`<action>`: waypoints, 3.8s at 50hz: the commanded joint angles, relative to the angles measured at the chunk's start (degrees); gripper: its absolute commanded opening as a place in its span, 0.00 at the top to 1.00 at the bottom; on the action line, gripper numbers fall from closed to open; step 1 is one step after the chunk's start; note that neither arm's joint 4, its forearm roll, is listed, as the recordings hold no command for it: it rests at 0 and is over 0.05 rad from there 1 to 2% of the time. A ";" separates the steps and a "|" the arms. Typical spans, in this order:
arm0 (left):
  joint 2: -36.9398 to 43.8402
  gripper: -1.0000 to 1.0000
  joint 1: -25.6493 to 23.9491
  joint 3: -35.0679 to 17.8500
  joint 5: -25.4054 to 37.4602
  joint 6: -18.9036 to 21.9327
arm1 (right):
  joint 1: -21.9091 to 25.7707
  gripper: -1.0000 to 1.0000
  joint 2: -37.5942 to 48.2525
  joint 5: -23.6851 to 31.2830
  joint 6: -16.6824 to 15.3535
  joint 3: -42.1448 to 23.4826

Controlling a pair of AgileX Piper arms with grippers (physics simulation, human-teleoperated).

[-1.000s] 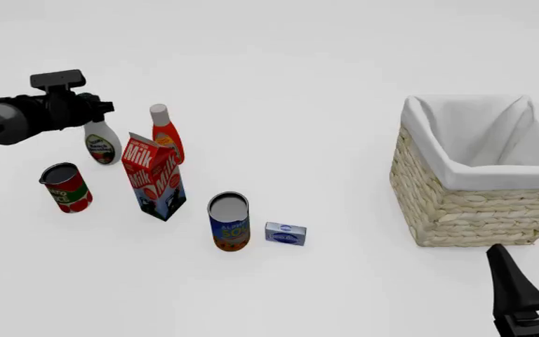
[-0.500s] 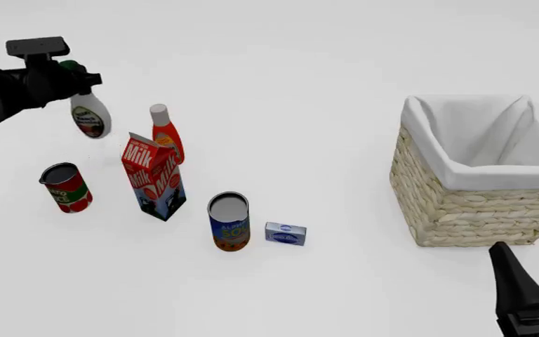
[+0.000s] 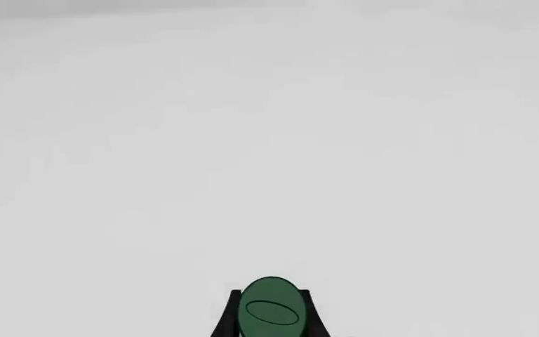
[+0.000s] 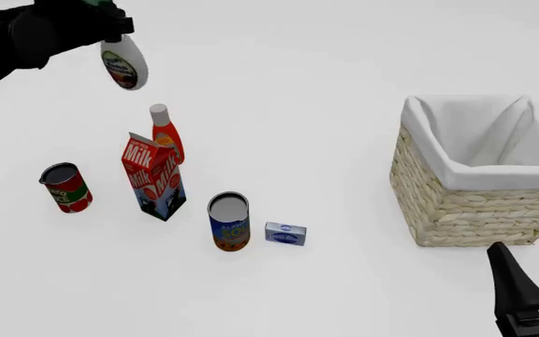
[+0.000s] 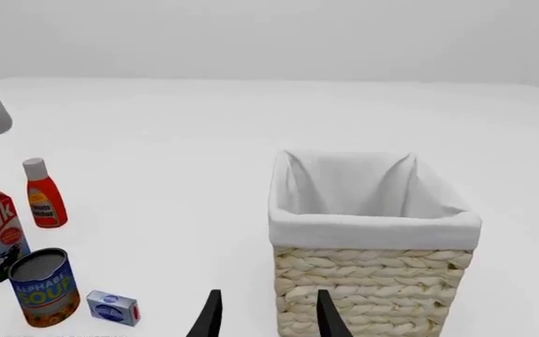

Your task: Pick the salad dressing and place it in the basket.

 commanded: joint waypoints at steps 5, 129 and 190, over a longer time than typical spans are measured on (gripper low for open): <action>-15.79 1.00 -14.53 8.39 -0.71 3.91 | 0.41 0.00 -0.01 -0.57 0.33 0.63; -13.01 1.00 -49.02 34.88 -20.35 -4.05 | 8.94 0.00 0.00 11.47 -9.65 -9.09; -14.39 1.00 -51.43 34.57 -18.96 -3.45 | 28.89 0.00 31.27 10.73 -11.44 -26.84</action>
